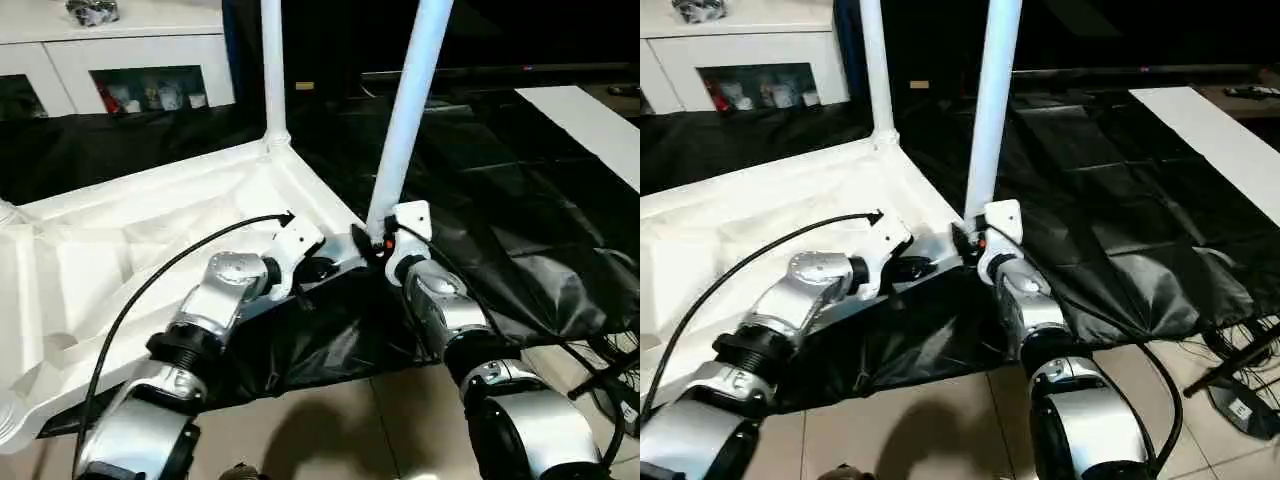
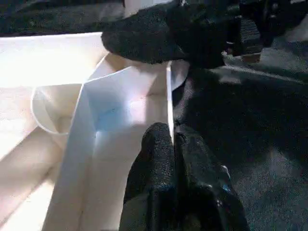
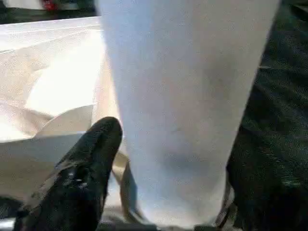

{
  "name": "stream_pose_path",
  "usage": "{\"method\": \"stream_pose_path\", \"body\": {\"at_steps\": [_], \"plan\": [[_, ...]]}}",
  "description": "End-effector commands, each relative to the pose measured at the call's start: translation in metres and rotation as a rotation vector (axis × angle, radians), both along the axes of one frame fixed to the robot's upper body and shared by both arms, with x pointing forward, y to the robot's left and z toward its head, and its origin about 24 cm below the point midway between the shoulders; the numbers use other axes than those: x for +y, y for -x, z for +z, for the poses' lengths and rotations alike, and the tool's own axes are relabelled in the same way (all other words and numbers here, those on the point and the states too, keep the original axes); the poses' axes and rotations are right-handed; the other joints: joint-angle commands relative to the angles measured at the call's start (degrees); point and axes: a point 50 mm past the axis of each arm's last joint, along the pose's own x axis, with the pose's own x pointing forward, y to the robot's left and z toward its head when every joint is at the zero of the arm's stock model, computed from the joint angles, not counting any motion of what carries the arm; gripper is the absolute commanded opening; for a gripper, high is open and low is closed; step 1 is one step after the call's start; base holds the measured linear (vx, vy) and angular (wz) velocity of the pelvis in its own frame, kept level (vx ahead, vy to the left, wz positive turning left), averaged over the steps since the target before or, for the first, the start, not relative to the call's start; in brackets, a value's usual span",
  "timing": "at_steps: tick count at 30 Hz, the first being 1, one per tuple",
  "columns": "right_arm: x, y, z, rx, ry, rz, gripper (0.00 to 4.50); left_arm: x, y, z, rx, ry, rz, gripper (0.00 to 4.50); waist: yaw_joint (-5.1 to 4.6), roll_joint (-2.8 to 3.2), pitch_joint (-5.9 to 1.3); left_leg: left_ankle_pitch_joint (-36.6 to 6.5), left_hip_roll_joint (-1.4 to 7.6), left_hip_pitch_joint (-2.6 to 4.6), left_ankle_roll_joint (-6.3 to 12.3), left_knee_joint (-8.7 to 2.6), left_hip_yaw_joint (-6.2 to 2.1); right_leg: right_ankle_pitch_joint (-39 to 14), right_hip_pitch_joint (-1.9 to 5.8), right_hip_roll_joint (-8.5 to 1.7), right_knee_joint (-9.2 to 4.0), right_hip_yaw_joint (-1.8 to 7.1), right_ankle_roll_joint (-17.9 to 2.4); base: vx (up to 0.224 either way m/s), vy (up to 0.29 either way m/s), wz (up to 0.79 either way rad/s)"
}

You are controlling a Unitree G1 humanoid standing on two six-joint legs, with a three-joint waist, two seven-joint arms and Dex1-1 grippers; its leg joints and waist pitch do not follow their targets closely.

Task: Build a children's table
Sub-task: Rotate leg to tighten

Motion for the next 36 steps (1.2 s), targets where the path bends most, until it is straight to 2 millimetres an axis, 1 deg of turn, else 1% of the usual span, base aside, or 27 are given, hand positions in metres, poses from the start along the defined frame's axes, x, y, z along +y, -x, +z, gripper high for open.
{"method": "stream_pose_path", "body": {"at_steps": [1,2,3,4,5,6,7,8,9,10,12,13,14,15,16,17,18,20,21,22,23,25,27,28,33,34,36], "plan": [[0.020,0.007,0.003,-0.039,0.018,0.206,3.79,-0.015,0.011,-0.001,-0.011,0.038,-0.162,0.00,0.27,-0.10,-3.67,-12.4,1.83,0.27,2.13,-3.69,-1.20,-8.7,2.98,-4.44,-4.50,2.85,-11.5,0.000,0.000,0.00],[0.019,0.007,0.003,-0.041,0.019,0.211,4.02,-0.015,0.011,0.000,-0.012,0.040,-0.166,0.00,0.34,-0.08,-3.74,-11.8,1.81,0.27,2.49,-3.60,-1.17,-7.6,3.02,-4.42,-4.42,2.82,-11.9,0.000,0.000,0.00],[0.013,0.008,0.004,-0.049,0.023,0.273,4.02,-0.010,0.013,0.001,-0.003,0.057,-0.199,0.00,0.35,-0.09,-3.81,-10.5,1.87,0.33,3.06,-3.47,-1.04,-5.1,2.96,-4.32,-4.11,2.82,-12.6,0.000,0.000,0.00],[0.011,0.009,0.004,-0.048,0.023,0.297,4.02,-0.008,0.014,0.001,0.006,0.062,-0.207,0.00,0.48,-0.09,-3.81,-10.0,1.86,0.29,3.75,-3.37,-0.96,-3.9,3.11,-4.20,-3.94,2.70,-13.4,0.000,0.000,0.00],[0.008,0.011,0.004,-0.048,0.042,0.345,4.02,-0.004,0.016,0.002,0.020,0.065,-0.235,0.00,0.57,-0.04,-3.78,-9.8,1.88,0.27,4.03,-3.29,-0.87,-3.5,3.07,-4.16,-3.87,2.69,-13.6,0.000,0.000,0.00],[0.005,0.012,0.003,-0.048,0.056,0.379,4.02,-0.001,0.017,0.002,0.028,0.067,-0.257,0.00,0.88,0.02,-3.76,-9.6,1.99,0.34,4.38,-3.23,-0.82,-3.8,3.04,-4.23,-3.84,2.62,-14.0,0.000,0.000,0.00],[0.003,0.013,0.003,-0.048,0.073,0.411,4.02,0.001,0.018,0.002,0.036,0.064,-0.278,0.00,0.99,0.03,-3.69,-10.3,2.11,0.32,4.35,-3.26,-0.77,-4.5,2.89,-4.22,-3.89,2.63,-14.0,0.000,0.000,0.00],[0.003,0.013,0.003,-0.048,0.073,0.411,4.02,0.001,0.018,0.002,0.036,0.064,-0.278,0.00,1.03,0.04,-3.69,-10.4,2.13,0.36,4.17,-3.29,-0.80,-4.9,2.92,-4.28,-3.89,2.63,-14.0,0.000,0.000,0.00],[0.000,0.019,0.002,-0.038,0.079,0.531,4.02,0.008,0.021,0.003,0.051,0.058,-0.330,0.00,0.98,-0.32,-3.59,-11.0,2.15,0.42,4.04,-3.40,-0.81,-6.0,2.97,-4.17,-4.05,2.58,-13.8,0.000,0.000,0.00],[-0.001,0.019,0.002,-0.037,0.078,0.549,4.02,0.009,0.021,0.003,0.054,0.057,-0.338,0.00,1.11,-0.12,-3.60,-11.3,2.22,0.41,3.94,-3.40,-0.83,-6.7,2.96,-4.22,-3.99,2.64,-13.6,0.000,0.000,0.00],[-0.003,0.025,0.004,-0.016,0.067,0.676,4.02,0.015,0.023,0.004,0.071,0.052,-0.383,0.00,1.23,-0.27,-3.52,-12.0,2.29,0.53,4.06,-3.43,-0.84,-7.8,2.87,-4.27,-4.15,2.67,-13.6,0.000,0.000,0.00],[-0.005,0.030,0.005,0.003,0.062,0.777,4.02,0.018,0.024,0.006,0.080,0.050,-0.415,0.00,1.20,-0.49,-3.49,-11.9,2.23,0.44,4.27,-3.41,-0.80,-7.7,2.93,-4.18,-4.11,2.68,-13.7,0.000,0.000,0.00],[-0.006,0.031,0.006,0.008,0.062,0.800,4.02,0.019,0.025,0.006,0.084,0.052,-0.424,0.00,1.36,-0.44,-3.52,-11.8,2.28,0.47,4.38,-3.39,-0.86,-7.8,2.95,-4.28,-4.07,2.70,-13.6,0.000,0.000,0.00],[-0.008,0.035,0.007,0.027,0.070,0.885,4.02,0.022,0.026,0.008,0.100,0.052,-0.452,0.00,1.48,-0.43,-3.47,-11.7,2.38,0.50,4.46,-3.42,-0.87,-8.1,2.83,-4.33,-4.11,2.72,-13.7,0.000,0.000,0.00],[-0.009,0.037,0.007,0.035,0.074,0.922,3.86,0.023,0.026,0.008,0.108,0.052,-0.465,0.00,1.59,-0.37,-3.48,-11.7,2.41,0.60,4.47,-3.42,-0.86,-8.3,2.77,-4.30,-4.12,2.69,-13.8,0.000,0.000,0.00],[-0.009,0.037,0.007,0.038,0.075,0.932,3.76,0.023,0.026,0.008,0.109,0.052,-0.467,0.00,1.79,-0.45,-3.43,-11.8,2.41,0.56,4.45,-3.40,-0.85,-8.6,2.73,-4.36,-4.09,2.76,-13.7,0.000,0.000,0.00],[-0.010,0.040,0.008,0.057,0.078,0.988,3.67,0.025,0.026,0.009,0.112,0.049,-0.482,0.00,2.04,-0.46,-3.43,-11.9,2.43,0.63,4.24,-3.43,-0.87,-9.4,2.66,-4.45,-4.13,2.77,-13.7,0.000,0.000,0.00],[-0.010,0.041,0.008,0.067,0.079,1.015,3.64,0.025,0.027,0.009,0.114,0.043,-0.491,0.00,2.43,-0.46,-3.42,-12.0,2.48,0.81,3.90,-3.45,-0.85,-10.2,2.52,-4.47,-4.22,2.83,-13.6,0.000,0.000,0.00],[-0.010,0.043,0.008,0.084,0.083,1.051,3.64,0.027,0.027,0.009,0.116,0.036,-0.503,0.00,2.58,-0.36,-3.42,-12.2,2.52,0.87,3.64,-3.48,-0.87,-10.4,2.47,-4.52,-4.20,2.84,-13.7,0.000,0.000,0.00],[-0.010,0.047,0.007,0.113,0.085,1.104,3.47,0.029,0.029,0.009,0.121,0.025,-0.519,0.00,2.60,-0.40,-3.41,-12.2,2.50,0.81,3.59,-3.50,-0.89,-10.4,2.52,-4.50,-4.22,2.82,-13.6,0.000,0.000,0.00],[-0.010,0.048,0.007,0.120,0.085,1.115,3.35,0.030,0.029,0.009,0.122,0.023,-0.522,0.00,2.73,-0.46,-3.44,-12.1,2.48,0.76,3.64,-3.52,-0.95,-10.1,2.62,-4.44,-4.11,2.78,-13.4,0.000,0.000,0.00],[-0.009,0.049,0.006,0.123,0.084,1.119,3.22,0.031,0.030,0.008,0.132,0.025,-0.528,0.00,2.79,-0.47,-3.47,-11.9,2.48,0.78,3.43,-3.50,-0.92,-9.8,2.51,-4.55,-4.09,2.82,-13.5,0.000,0.000,0.00],[-0.009,0.050,0.005,0.132,0.072,1.129,2.94,0.032,0.031,0.008,0.136,0.025,-0.532,0.00,2.91,-0.36,-3.44,-12.2,2.49,0.78,3.08,-3.55,-0.97,-10.7,2.53,-4.59,-4.17,2.82,-13.4,0.000,0.000,0.00],[-0.008,0.051,0.005,0.135,0.068,1.133,2.94,0.033,0.031,0.008,0.137,0.025,-0.532,0.00,2.92,-0.43,-3.41,-12.2,2.46,0.74,3.07,-3.58,-0.97,-10.9,2.57,-4.54,-4.21,2.82,-13.2,0.000,0.000,0.00],[-0.007,0.054,0.003,0.145,0.032,1.117,2.59,0.034,0.031,0.006,0.135,0.024,-0.511,0.00,3.21,-0.43,-3.46,-12.3,2.45,0.84,2.78,-3.59,-0.98,-11.0,2.51,-4.56,-4.21,2.82,-13.0,0.000,0.000,0.00],[-0.006,0.053,0.003,0.141,0.016,1.090,2.54,0.033,0.030,0.005,0.133,0.028,-0.493,0.00,3.28,-0.24,-3.45,-12.5,2.48,0.84,2.64,-3.58,-1.01,-11.4,2.46,-4.61,-4.23,2.84,-12.8,0.000,0.000,0.00],[-0.005,0.049,0.002,0.133,0.002,1.018,2.52,0.032,0.028,0.004,0.128,0.028,-0.452,0.00,3.33,-0.34,-3.48,-12.6,2.48,0.84,2.35,-3.62,-1.02,-11.6,2.49,-4.62,-4.24,2.85,-12.6,0.000,0.000,0.00]]}}
